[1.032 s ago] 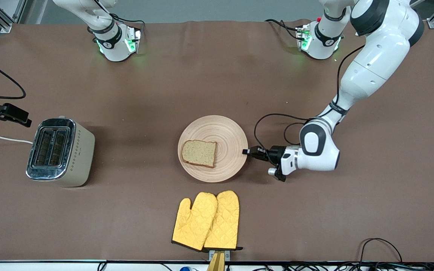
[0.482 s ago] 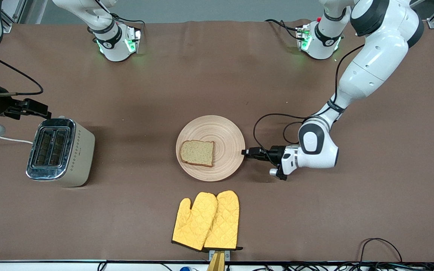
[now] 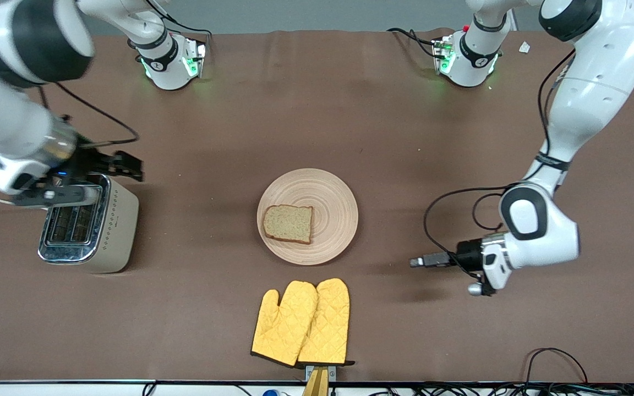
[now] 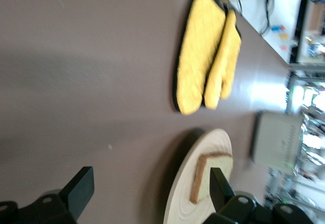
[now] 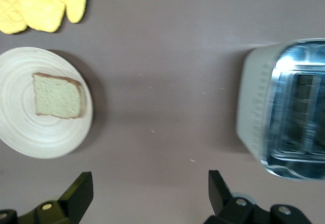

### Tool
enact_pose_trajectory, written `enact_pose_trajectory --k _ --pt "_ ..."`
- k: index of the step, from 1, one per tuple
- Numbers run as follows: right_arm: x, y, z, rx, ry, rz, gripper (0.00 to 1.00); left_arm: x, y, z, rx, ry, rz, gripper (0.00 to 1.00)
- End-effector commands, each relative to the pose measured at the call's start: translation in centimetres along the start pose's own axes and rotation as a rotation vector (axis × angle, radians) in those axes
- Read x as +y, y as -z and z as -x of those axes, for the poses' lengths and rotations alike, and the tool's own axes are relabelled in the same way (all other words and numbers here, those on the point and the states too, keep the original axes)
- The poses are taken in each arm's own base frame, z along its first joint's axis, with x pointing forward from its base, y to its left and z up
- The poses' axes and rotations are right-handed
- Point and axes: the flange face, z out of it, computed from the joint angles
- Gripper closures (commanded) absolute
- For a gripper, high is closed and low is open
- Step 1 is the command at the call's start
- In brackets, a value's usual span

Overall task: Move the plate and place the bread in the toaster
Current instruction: 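Release the plate with the left gripper while the right gripper reaches the bread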

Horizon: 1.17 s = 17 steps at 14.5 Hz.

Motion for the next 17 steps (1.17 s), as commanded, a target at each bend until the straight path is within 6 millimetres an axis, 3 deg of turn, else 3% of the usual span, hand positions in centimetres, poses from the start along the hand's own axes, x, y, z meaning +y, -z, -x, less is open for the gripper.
enact_pose_trajectory --k 1,3,6,8,11,13,17 --pt "-5.4 -5.8 -1.0 0.040 -0.026 -0.008 0.00 4.6 4.0 -0.8 0.063 0.035 -0.110 0.00" --pt "-9.1 -9.8 -1.6 0.066 0.005 -0.014 0.00 6.8 7.9 -0.8 0.110 0.065 -0.178 0.00" --pt "-12.2 -15.7 -2.4 0.055 0.049 -0.001 0.00 9.6 14.1 0.9 0.105 0.087 -0.324 0.00" --pt "-13.8 -19.2 -2.3 0.039 0.072 0.010 0.00 12.1 17.2 2.9 0.106 0.081 -0.503 0.00" --pt "-14.6 -22.0 -2.7 0.044 0.081 0.012 0.00 14.9 20.6 6.0 0.088 0.014 -0.747 0.00" --pt "-15.6 -23.9 -2.8 0.062 0.094 0.008 0.08 17.9 23.7 8.6 0.126 -0.035 -0.862 0.00" --pt "-15.6 -26.7 -3.8 0.094 0.090 0.001 0.16 19.7 28.7 13.8 0.047 -0.088 -0.956 0.00"
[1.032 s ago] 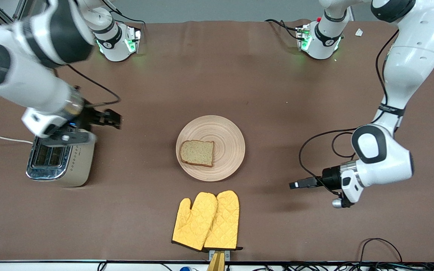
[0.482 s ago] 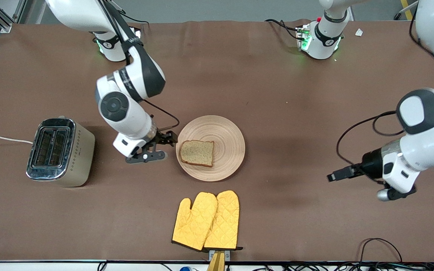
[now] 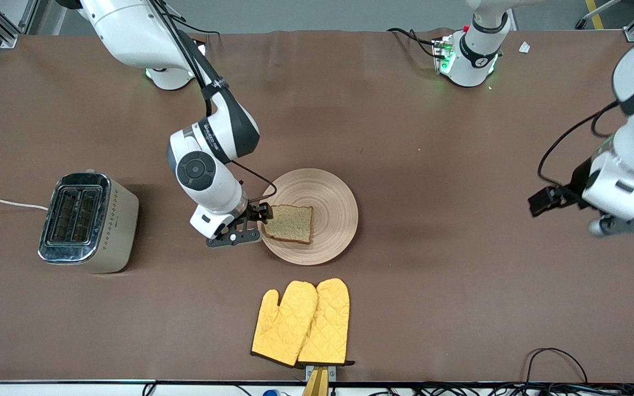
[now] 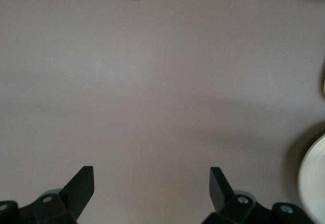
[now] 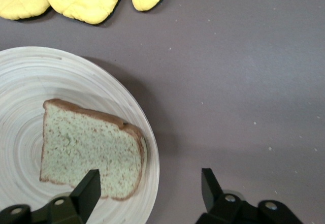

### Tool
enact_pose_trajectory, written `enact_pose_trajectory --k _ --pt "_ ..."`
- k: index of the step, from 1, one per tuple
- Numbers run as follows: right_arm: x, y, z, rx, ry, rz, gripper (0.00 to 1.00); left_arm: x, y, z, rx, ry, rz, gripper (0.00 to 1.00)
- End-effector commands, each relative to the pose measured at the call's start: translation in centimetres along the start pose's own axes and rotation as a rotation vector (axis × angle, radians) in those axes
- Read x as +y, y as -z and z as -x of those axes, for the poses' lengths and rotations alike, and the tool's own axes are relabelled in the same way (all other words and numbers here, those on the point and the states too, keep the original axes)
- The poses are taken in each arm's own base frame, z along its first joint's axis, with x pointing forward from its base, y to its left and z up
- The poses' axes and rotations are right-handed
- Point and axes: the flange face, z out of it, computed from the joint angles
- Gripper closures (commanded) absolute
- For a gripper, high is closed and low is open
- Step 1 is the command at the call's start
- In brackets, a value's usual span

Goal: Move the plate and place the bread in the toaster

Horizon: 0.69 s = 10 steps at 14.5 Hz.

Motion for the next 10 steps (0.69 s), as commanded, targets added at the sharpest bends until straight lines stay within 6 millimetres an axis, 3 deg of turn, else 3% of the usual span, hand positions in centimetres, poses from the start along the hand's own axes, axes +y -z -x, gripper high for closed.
enact_pose_trajectory --k 1,2,4,7,10 --pt "0.0 -2.0 -0.3 0.017 -0.009 -0.001 0.19 -2.4 3.1 4.2 -0.051 -0.069 -0.044 0.00" --pt "-0.2 -2.6 -0.3 0.023 -0.007 -0.002 0.21 -4.2 3.9 4.8 -0.059 -0.063 -0.053 0.00" --pt "-0.3 -3.1 -0.4 0.029 -0.006 -0.004 0.34 -5.4 5.1 6.3 -0.050 -0.073 -0.054 0.00" --pt "-0.4 -3.5 -0.2 0.022 -0.003 -0.001 0.49 -5.9 6.1 7.0 -0.037 -0.060 -0.016 0.00" --pt "-1.0 -3.8 0.1 0.015 -0.004 0.000 0.50 -5.6 6.1 6.9 -0.035 -0.063 0.004 0.00"
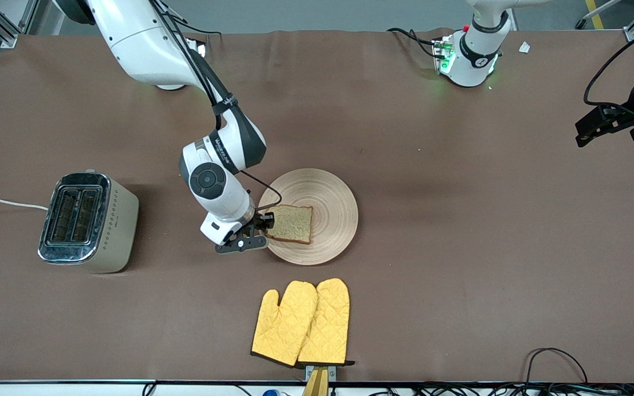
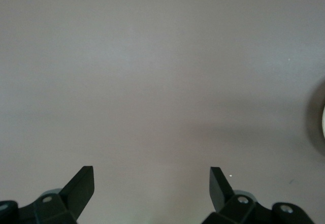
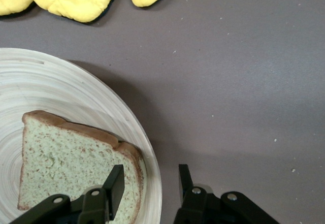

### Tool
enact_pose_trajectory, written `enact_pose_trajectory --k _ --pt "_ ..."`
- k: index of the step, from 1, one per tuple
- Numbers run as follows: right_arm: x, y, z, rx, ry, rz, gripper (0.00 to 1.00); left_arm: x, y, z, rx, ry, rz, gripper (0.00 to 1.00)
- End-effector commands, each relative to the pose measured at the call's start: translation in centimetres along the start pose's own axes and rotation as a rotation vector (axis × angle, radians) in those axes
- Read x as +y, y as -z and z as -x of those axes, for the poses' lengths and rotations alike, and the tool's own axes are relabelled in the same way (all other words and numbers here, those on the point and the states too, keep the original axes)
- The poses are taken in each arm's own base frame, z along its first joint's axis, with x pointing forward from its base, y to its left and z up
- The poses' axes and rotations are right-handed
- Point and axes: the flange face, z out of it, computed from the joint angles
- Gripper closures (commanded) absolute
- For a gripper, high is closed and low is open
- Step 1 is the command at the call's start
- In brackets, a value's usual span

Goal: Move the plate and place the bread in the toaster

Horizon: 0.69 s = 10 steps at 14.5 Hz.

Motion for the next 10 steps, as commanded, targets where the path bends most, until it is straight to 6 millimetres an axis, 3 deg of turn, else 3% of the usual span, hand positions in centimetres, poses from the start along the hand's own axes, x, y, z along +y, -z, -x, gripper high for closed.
enact_pose_trajectory --k 1,10 --pt "-0.8 -0.3 0.3 -0.003 -0.023 0.001 0.53 0.4 0.1 0.4 0.007 -0.022 0.018 0.00" --pt "-2.0 -2.5 1.1 -0.016 -0.018 0.009 0.57 -0.2 -0.3 0.0 0.004 -0.039 0.065 0.00"
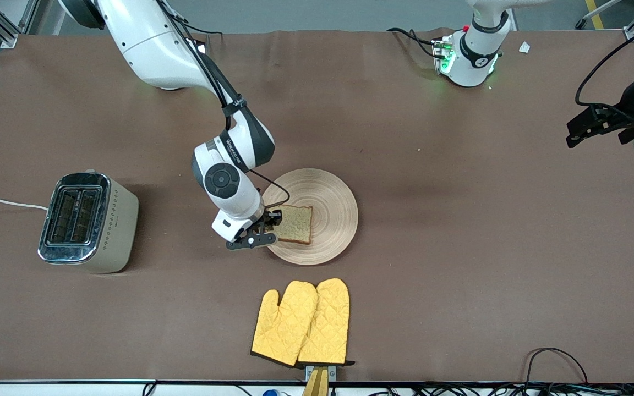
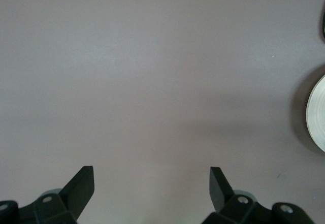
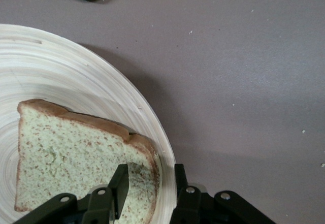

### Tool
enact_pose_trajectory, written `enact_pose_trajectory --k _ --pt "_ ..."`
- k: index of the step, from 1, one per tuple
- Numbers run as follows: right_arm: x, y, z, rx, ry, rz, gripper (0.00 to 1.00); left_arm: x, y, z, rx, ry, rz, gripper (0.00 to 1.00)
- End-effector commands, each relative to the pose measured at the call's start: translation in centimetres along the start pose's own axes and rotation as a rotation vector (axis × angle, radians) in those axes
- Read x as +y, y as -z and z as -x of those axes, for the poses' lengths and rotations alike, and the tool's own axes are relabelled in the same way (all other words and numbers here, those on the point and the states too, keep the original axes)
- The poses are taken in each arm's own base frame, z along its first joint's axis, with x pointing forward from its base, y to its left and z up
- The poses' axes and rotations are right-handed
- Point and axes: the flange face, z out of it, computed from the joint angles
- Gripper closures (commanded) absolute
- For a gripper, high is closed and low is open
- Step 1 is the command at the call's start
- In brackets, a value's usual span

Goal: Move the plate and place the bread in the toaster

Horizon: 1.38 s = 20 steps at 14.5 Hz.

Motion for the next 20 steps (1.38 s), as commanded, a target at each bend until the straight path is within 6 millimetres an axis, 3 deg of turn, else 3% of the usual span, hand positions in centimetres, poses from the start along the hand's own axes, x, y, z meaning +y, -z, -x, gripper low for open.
enact_pose_trajectory --k 1,4,8,12,14,16,17,20 --pt "-0.4 0.0 0.1 0.009 -0.013 -0.001 0.58 -0.6 0.1 0.2 0.007 -0.024 0.019 0.00" --pt "-0.5 -0.4 0.2 0.006 -0.012 0.001 0.67 -0.6 -0.7 -0.4 -0.005 -0.069 0.020 0.00" --pt "-0.4 -0.8 0.2 0.003 -0.015 0.002 0.78 -0.7 0.0 -1.5 0.018 -0.068 0.025 0.00" --pt "-0.2 -1.1 0.1 0.006 0.004 0.004 0.98 -0.8 -0.8 -2.0 0.006 -0.066 0.020 0.00" --pt "0.5 -0.4 -0.4 0.011 -0.003 0.004 1.00 -1.2 -1.0 -2.1 0.003 -0.060 0.017 0.00" --pt "-0.2 1.4 -0.7 -0.034 -0.004 0.013 1.00 -3.0 -1.0 -2.1 -0.001 -0.032 0.016 0.00" --pt "-0.5 2.8 -1.0 -0.059 -0.005 0.019 1.00 -2.9 -0.8 -2.0 0.001 -0.030 0.021 0.00" --pt "-0.2 9.9 -1.1 -0.111 -0.010 0.039 1.00 -2.9 -0.4 -1.9 0.008 -0.029 0.025 0.00"
